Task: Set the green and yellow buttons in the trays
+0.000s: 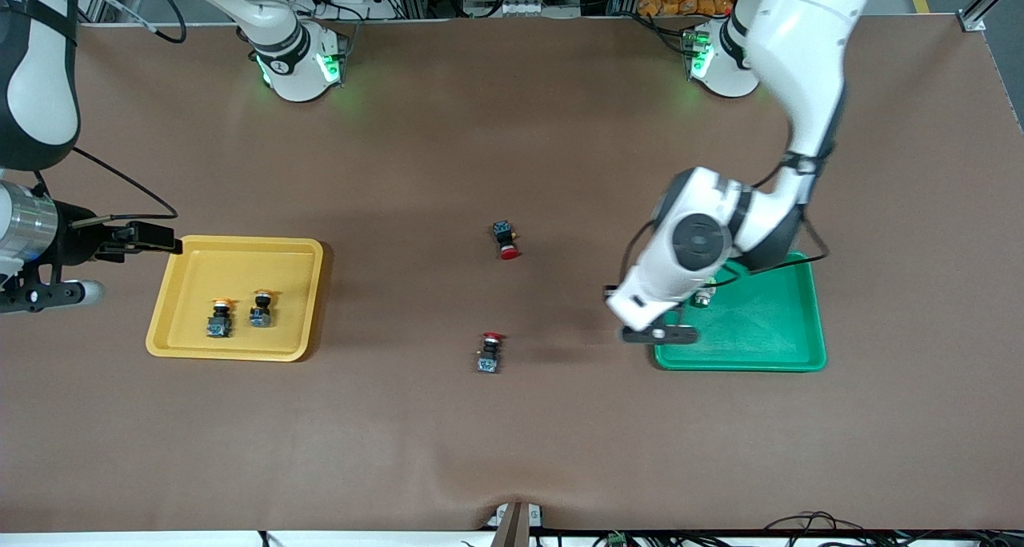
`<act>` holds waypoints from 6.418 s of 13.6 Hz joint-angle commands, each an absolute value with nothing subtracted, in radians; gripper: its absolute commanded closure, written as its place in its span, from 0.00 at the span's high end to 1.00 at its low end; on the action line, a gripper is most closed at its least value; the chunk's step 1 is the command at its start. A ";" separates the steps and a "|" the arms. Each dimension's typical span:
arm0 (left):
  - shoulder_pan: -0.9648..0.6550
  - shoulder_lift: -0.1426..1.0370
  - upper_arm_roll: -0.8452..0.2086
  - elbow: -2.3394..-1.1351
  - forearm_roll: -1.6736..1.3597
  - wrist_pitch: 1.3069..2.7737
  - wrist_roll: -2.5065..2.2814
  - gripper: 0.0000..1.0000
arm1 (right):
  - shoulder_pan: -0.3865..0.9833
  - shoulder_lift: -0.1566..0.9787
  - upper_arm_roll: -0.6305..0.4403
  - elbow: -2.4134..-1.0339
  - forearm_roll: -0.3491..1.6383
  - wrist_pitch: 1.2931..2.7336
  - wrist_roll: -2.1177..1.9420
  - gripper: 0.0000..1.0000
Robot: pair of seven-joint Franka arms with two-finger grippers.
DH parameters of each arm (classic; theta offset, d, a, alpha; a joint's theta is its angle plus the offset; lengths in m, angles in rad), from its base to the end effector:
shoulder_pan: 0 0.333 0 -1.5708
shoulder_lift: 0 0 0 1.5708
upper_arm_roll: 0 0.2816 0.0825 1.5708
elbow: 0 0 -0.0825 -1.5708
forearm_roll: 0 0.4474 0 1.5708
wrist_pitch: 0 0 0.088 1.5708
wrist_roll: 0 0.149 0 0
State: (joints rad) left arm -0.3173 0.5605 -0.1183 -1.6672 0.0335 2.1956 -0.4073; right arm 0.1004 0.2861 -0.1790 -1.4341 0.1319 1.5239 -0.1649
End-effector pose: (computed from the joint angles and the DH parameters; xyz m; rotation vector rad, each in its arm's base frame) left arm 0.6439 -0.2944 0.1705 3.1191 -0.0487 -0.0629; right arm 0.6704 -0.0227 0.4346 -3.0230 -0.1242 0.2739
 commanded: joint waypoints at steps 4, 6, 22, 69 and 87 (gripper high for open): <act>-0.148 0.492 -0.132 -1.867 0.075 2.295 -0.211 0.00 | 0.068 0.209 -0.137 -1.470 0.117 1.523 -0.089 1.00; -0.102 0.502 -0.132 -1.867 0.084 2.307 -0.151 0.00 | -0.003 0.151 -0.043 -1.471 0.117 1.497 -0.052 1.00; 0.000 0.542 -0.133 -1.867 0.089 2.359 0.041 1.00 | -0.022 0.038 0.002 -1.499 -0.008 1.410 0.115 1.00; -0.048 -0.064 0.020 -1.502 0.011 1.401 0.057 1.00 | -0.043 0.009 -0.025 -1.493 0.040 1.365 0.012 1.00; -0.043 -0.038 0.046 -1.512 0.002 1.399 0.040 1.00 | -0.032 0.015 -0.018 -1.494 0.041 1.362 0.014 1.00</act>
State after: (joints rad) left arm -0.0413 -0.0361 0.0408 -1.5106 0.0171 1.3930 0.0519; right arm -0.0280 0.0349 -0.0222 -1.4758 0.0252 1.3610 0.0239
